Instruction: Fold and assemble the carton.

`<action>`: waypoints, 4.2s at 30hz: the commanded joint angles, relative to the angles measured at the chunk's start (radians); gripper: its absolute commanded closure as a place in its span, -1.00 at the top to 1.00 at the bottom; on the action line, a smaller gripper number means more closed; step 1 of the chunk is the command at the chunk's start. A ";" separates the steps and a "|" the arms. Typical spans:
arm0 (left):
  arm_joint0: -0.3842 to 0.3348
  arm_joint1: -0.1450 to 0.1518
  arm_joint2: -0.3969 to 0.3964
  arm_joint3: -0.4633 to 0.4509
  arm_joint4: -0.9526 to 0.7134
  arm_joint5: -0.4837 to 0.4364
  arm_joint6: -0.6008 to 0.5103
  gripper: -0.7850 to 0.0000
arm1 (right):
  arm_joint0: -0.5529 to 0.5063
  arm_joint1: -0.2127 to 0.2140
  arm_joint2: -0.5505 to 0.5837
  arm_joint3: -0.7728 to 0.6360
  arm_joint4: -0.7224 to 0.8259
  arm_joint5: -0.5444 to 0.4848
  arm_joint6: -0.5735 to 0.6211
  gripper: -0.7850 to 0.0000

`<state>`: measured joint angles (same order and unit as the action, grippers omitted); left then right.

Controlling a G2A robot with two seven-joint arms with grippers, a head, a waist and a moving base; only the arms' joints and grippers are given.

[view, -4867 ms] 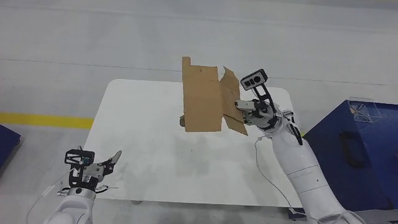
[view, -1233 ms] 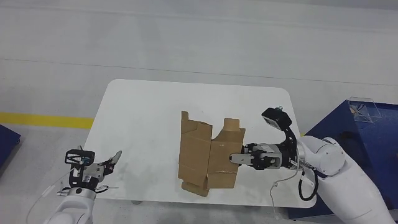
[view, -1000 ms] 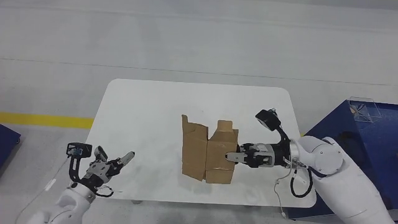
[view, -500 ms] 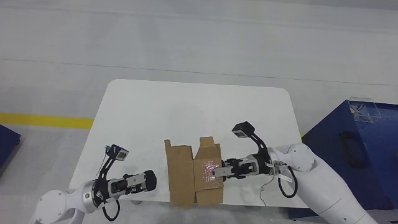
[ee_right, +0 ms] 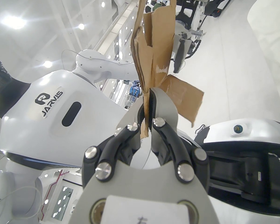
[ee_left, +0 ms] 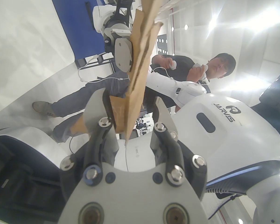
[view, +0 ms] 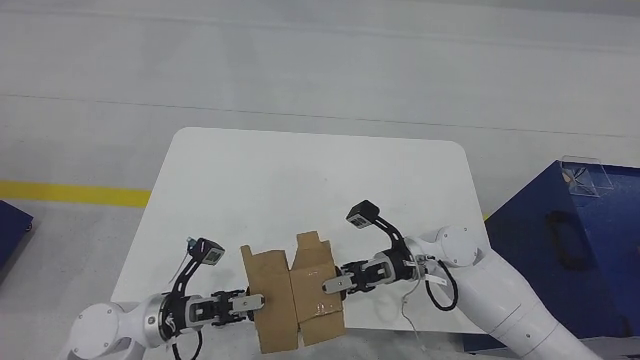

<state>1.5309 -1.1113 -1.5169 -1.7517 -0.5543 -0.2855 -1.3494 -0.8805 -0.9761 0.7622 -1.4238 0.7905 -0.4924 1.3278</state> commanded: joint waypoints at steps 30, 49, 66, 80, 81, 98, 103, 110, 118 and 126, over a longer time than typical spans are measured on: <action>-0.040 -0.075 0.266 0.113 -0.320 -0.495 0.378 -1.00 | -0.298 0.050 0.320 -0.206 -0.721 -0.299 -0.683 1.00; -0.083 -0.111 0.361 0.200 -0.396 -0.608 0.423 -1.00 | -0.471 0.062 0.386 -0.412 -0.777 -0.300 -0.747 0.93; -0.063 -0.114 0.366 0.167 -0.324 -0.653 0.468 -1.00 | -0.384 0.044 0.307 -0.350 -0.653 -0.258 -0.644 0.19; -0.050 -0.107 0.365 0.154 -0.348 -0.632 0.447 -1.00 | -0.299 0.022 0.248 -0.327 -0.571 -0.251 -0.581 -0.18; -0.050 -0.107 0.362 0.154 -0.351 -0.629 0.444 -1.00 | -0.295 0.020 0.243 -0.326 -0.576 -0.247 -0.577 -0.21; -0.044 -0.104 0.356 0.155 -0.355 -0.622 0.436 -1.00 | -0.269 0.002 0.220 -0.307 -0.561 -0.267 -0.572 -0.41; -0.048 -0.105 0.358 0.158 -0.356 -0.619 0.434 -1.00 | -0.275 0.001 0.227 -0.312 -0.573 -0.268 -0.573 -1.00; -0.054 -0.106 0.352 0.181 -0.384 -0.610 0.424 1.00 | -0.284 0.002 0.239 -0.323 -0.565 -0.251 -0.561 -1.00; -0.086 -0.099 0.238 0.319 -0.422 -0.556 0.537 1.00 | -0.298 0.024 0.335 -0.349 -0.505 -0.075 -0.487 -1.00; -0.111 -0.087 0.124 0.318 -0.415 -0.453 0.593 1.00 | -0.303 0.050 0.400 -0.368 -0.670 0.121 -0.331 -1.00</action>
<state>1.4202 -1.1998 -1.3880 -1.4223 -0.9867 -0.7498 -0.7432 -1.1842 -0.9282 1.1630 -1.7895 0.1542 -0.3870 0.9750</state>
